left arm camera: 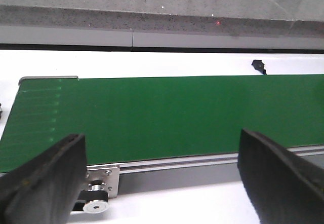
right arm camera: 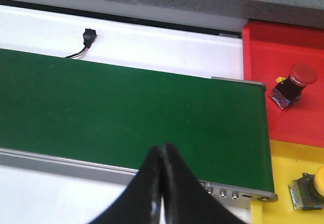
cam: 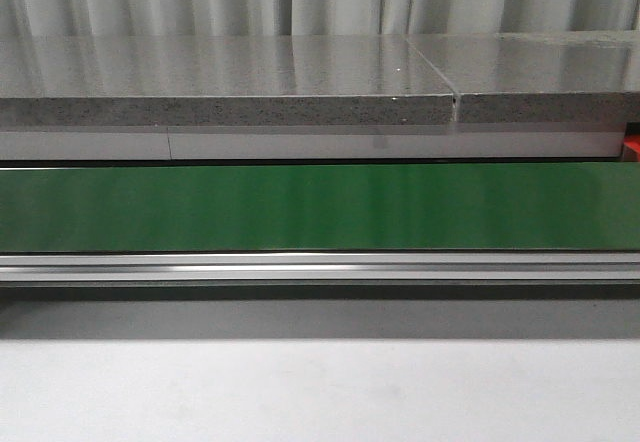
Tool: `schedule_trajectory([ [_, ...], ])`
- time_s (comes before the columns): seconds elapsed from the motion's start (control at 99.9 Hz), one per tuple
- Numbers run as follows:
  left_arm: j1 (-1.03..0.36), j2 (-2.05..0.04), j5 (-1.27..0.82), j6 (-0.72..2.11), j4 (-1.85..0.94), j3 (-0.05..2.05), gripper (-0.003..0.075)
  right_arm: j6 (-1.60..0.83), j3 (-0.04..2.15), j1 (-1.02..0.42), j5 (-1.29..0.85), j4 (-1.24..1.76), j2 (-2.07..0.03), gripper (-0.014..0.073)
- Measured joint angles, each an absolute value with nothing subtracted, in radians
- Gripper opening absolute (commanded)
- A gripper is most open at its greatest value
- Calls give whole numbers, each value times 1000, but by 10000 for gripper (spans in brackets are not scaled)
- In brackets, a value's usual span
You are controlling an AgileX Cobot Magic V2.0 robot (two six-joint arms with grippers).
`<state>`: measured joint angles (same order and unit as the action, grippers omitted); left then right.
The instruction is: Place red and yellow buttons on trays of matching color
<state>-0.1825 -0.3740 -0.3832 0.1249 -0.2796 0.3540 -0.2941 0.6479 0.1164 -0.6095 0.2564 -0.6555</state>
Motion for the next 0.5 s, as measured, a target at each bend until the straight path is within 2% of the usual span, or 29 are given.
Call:
schedule_trajectory([
  [0.19,-130,-425,-365,-49,-235,465,608,-294,648,116,-609,255,-655,-68],
  [0.5,203,-764,-490,-147,-180,722,608,-294,648,116,-611,255,-655,-68],
])
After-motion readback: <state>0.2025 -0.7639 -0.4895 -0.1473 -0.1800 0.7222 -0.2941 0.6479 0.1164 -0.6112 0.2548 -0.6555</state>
